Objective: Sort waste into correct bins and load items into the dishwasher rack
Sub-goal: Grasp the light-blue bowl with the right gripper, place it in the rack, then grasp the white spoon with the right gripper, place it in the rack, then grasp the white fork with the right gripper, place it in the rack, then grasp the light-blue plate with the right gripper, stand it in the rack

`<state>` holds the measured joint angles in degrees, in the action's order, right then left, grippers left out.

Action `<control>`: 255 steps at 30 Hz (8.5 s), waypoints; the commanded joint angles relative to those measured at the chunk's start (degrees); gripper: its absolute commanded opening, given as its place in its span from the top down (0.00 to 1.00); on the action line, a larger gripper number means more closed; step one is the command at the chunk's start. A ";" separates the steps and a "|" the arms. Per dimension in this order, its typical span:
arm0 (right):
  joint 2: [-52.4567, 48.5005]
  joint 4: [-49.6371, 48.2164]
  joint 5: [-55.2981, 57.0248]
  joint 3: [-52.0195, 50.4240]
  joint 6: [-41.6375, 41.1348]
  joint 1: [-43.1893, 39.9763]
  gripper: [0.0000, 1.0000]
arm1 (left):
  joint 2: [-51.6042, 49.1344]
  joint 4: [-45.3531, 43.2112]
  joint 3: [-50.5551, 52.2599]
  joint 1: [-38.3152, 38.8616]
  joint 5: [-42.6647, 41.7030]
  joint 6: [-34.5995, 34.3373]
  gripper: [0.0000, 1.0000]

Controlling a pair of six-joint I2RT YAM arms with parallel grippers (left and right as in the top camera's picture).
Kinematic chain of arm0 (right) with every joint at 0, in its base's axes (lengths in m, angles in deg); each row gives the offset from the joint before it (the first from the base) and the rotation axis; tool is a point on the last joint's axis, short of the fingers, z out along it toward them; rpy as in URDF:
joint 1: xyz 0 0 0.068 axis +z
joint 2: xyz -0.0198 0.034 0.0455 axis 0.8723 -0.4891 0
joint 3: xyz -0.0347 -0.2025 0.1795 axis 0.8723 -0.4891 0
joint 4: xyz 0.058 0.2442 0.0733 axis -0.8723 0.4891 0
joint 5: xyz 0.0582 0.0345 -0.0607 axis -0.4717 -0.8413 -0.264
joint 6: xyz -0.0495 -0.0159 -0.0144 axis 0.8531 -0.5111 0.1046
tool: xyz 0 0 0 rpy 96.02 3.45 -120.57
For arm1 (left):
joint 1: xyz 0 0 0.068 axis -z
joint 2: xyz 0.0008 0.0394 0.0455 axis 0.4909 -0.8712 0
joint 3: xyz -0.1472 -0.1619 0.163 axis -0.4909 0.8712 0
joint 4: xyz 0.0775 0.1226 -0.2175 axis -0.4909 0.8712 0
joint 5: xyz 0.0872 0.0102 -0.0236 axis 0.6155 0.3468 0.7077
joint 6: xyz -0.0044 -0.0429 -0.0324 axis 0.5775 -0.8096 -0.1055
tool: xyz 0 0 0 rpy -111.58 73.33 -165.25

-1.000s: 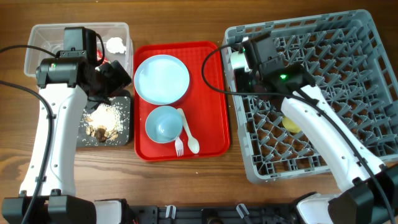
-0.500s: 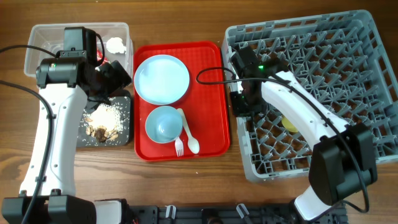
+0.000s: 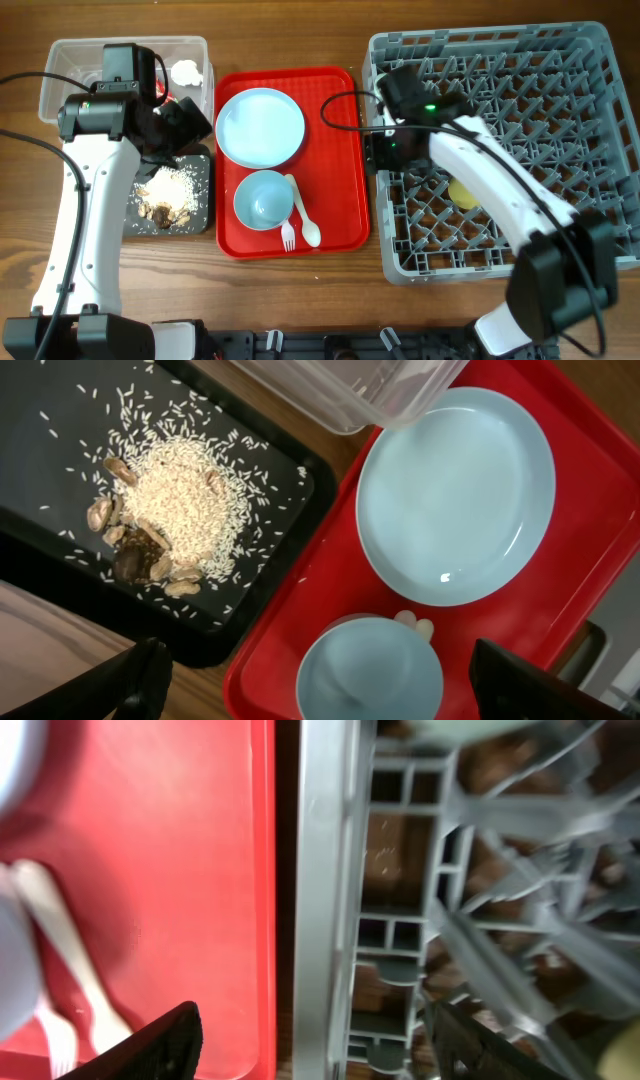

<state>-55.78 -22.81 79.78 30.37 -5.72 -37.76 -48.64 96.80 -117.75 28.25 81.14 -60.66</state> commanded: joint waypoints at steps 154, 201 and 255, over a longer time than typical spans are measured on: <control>0.09 2.99 8.94 3.19 -9.53 22.93 0.79 | 0.61 4.70 -0.04 -16.28 6.12 0.98 0.00; -18.29 -11.72 12.37 0.04 -21.92 28.92 0.72 | 0.61 4.70 -0.04 -16.28 6.12 1.11 0.00; -21.51 -42.32 -3.69 0.17 -16.26 16.52 0.32 | 0.61 4.48 -0.04 -16.28 4.83 1.11 0.00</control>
<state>-74.08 -64.69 75.83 30.37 -18.59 -22.59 -48.64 101.43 -117.75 12.27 86.05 -59.83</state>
